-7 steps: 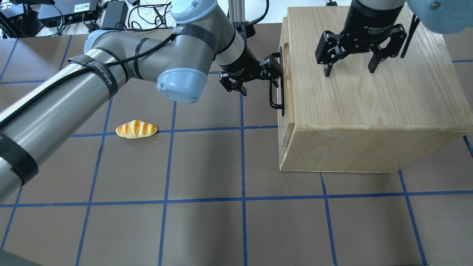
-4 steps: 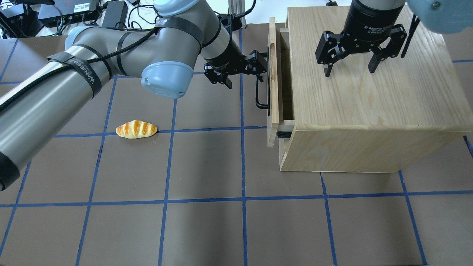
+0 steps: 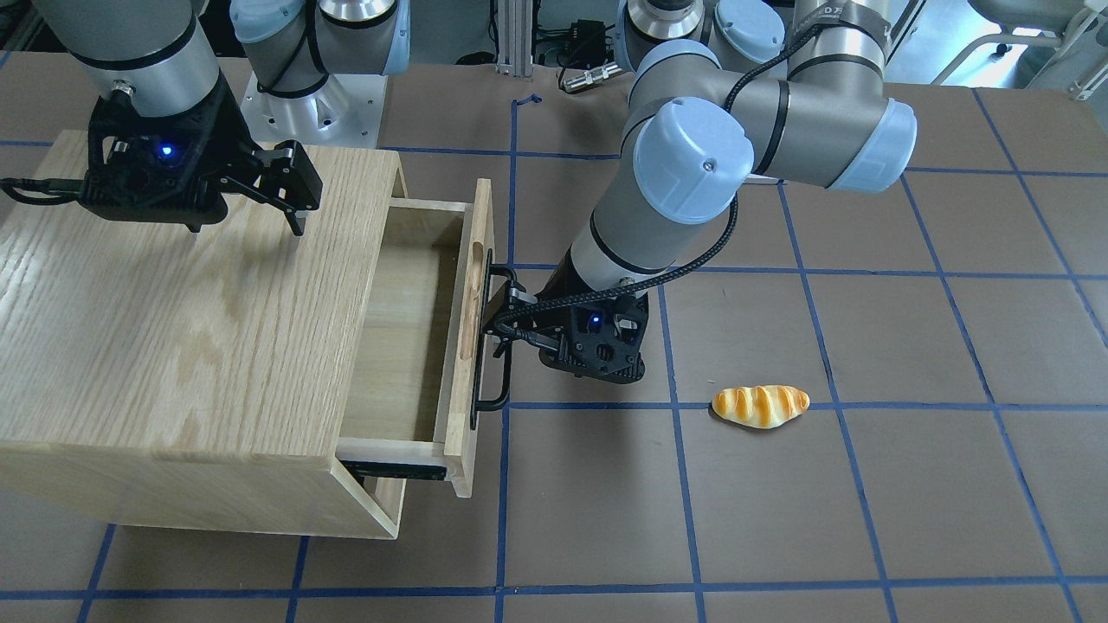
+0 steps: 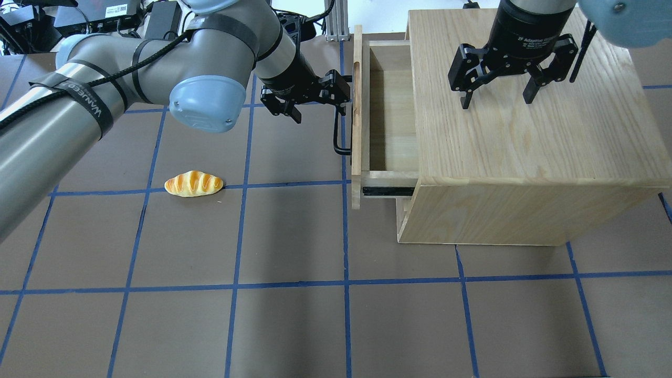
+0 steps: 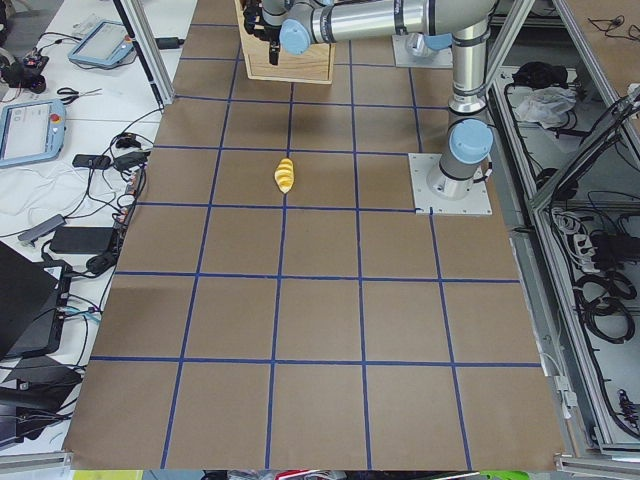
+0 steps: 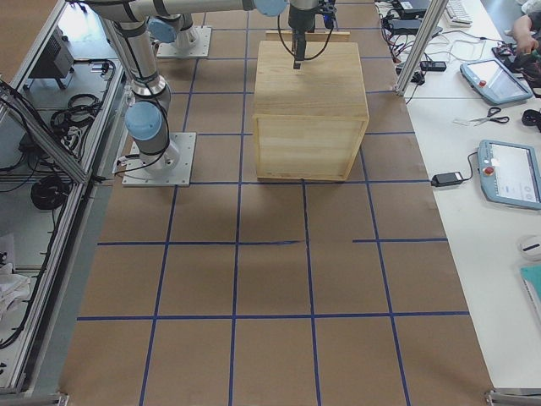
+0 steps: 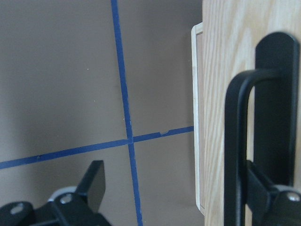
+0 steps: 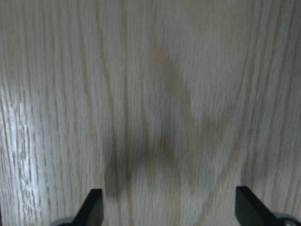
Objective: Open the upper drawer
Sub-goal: 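Pull the handle with the left gripper, sliding the drawer outward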
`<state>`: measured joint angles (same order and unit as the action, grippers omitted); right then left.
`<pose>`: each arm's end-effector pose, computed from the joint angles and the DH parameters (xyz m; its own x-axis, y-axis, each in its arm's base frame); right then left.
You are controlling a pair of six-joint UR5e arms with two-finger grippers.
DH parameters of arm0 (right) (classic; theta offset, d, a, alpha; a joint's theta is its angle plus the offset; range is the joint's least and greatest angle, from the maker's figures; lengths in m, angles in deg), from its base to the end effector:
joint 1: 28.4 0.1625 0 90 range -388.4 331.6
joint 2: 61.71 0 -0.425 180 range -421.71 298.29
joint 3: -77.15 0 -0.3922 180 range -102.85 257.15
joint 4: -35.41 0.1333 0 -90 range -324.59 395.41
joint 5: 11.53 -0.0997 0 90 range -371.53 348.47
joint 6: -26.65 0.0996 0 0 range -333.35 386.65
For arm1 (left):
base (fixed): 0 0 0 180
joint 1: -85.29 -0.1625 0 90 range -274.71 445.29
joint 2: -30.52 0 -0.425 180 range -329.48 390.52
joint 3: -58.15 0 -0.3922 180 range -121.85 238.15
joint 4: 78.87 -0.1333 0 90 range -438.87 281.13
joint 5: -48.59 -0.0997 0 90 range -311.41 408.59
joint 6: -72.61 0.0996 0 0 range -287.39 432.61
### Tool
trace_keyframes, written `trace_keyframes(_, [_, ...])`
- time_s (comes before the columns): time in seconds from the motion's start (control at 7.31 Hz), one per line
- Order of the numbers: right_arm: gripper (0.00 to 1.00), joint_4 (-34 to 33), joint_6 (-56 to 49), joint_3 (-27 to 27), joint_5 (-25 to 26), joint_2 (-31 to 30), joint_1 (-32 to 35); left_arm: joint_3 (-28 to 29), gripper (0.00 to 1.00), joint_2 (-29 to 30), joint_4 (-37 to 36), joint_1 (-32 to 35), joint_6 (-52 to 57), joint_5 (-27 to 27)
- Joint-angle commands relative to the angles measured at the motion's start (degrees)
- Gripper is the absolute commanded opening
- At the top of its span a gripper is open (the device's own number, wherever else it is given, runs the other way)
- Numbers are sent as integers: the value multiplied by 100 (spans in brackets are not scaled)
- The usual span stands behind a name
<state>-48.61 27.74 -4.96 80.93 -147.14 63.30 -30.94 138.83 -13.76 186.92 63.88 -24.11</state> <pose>0.1444 -0.5163 0.5048 -0.9990 -0.0126 0.0438 -0.0106 0.9989 0.0456 -0.2844 -0.5735 0.3674 -0.9469 0.0804 0.3112 0.0568 0.9948 -0.0841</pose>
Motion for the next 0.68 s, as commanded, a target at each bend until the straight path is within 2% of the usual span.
trace_keyframes(0.0, [100,0,5,2,0,0,5,-135,100,-64,20,-186,81,18])
trace_keyframes(0.55, [100,0,5,2,0,0,5,-135,100,-178,55,-406,196,1])
